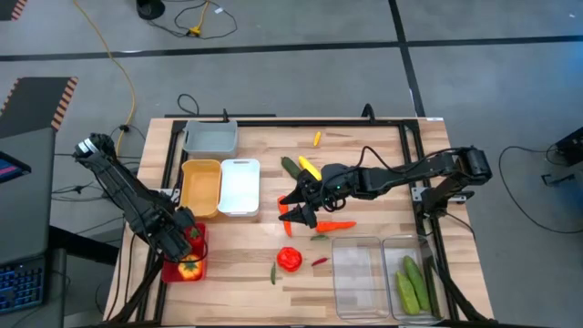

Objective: Sort produce into baskets
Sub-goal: Put the red tomato into the red bin, then put the orange tomato into the red bin

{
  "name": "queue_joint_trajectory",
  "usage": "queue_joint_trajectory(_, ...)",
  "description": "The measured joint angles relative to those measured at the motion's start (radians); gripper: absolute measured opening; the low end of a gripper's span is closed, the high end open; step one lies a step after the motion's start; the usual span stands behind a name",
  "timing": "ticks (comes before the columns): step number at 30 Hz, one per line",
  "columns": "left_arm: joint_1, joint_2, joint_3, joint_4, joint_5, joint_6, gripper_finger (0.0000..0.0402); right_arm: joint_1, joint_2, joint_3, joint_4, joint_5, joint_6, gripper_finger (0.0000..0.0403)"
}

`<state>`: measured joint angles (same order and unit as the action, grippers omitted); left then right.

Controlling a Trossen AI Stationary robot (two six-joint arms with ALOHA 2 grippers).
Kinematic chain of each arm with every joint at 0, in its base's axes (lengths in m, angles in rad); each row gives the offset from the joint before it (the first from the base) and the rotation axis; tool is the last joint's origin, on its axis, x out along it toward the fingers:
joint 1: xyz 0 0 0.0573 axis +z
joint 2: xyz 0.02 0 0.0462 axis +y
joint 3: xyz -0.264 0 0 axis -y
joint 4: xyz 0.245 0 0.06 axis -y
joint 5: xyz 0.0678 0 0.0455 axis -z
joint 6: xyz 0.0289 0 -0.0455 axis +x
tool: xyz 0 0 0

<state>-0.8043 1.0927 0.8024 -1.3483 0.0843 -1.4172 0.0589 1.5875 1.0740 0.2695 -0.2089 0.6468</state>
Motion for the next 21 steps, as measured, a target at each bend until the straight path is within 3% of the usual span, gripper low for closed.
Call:
queue_joint_trajectory(11,0.0,-0.029,0.044,-0.012,-0.05,-0.012,0.0375,0.0,0.0,0.0,0.0,0.0,0.0,0.0377)
queue_joint_trajectory(21,0.0,-0.053,0.152,-0.011,-0.319,-0.012,0.0375,0.012,0.0,0.0,0.0,0.0,0.0,0.0377)
